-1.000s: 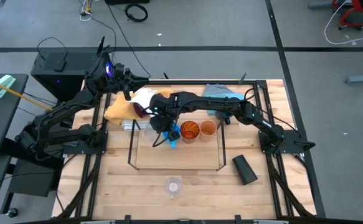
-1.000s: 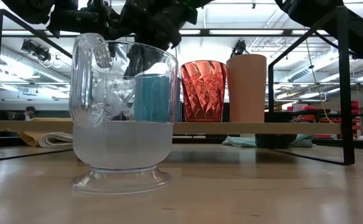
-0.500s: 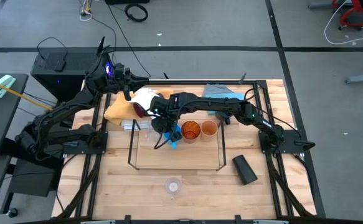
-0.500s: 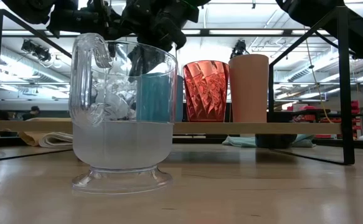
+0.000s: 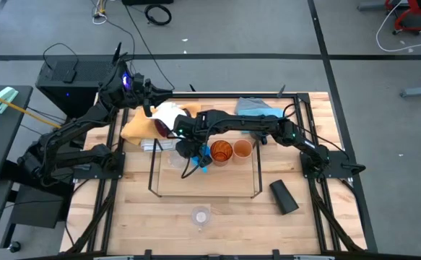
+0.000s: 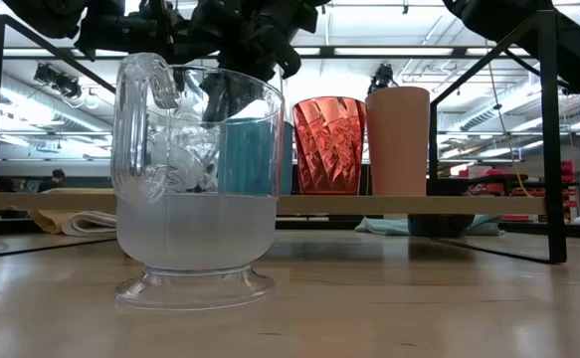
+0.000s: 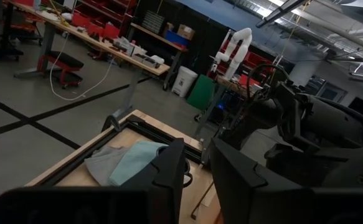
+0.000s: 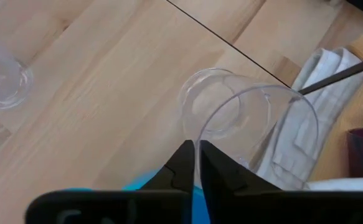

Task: Stack small to large cups/mugs on shelf
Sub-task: Put the top transparent mug on the shelf

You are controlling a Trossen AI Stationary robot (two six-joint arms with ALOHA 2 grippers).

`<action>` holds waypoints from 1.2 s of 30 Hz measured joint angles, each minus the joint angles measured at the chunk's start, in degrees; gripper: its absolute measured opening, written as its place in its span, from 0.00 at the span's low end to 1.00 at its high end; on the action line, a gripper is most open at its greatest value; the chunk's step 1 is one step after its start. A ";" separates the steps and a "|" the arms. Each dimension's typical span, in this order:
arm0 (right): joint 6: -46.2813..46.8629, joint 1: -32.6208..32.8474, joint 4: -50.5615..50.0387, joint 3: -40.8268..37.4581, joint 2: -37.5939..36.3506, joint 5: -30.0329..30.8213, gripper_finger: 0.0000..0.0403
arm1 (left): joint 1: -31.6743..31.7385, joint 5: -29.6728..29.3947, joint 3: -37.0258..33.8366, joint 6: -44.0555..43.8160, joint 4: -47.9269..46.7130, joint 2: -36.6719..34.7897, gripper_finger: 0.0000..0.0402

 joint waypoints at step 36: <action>-0.04 3.41 5.46 0.50 -0.36 2.62 0.12 | 0.01 -0.01 -0.01 0.50 -0.30 0.00 0.21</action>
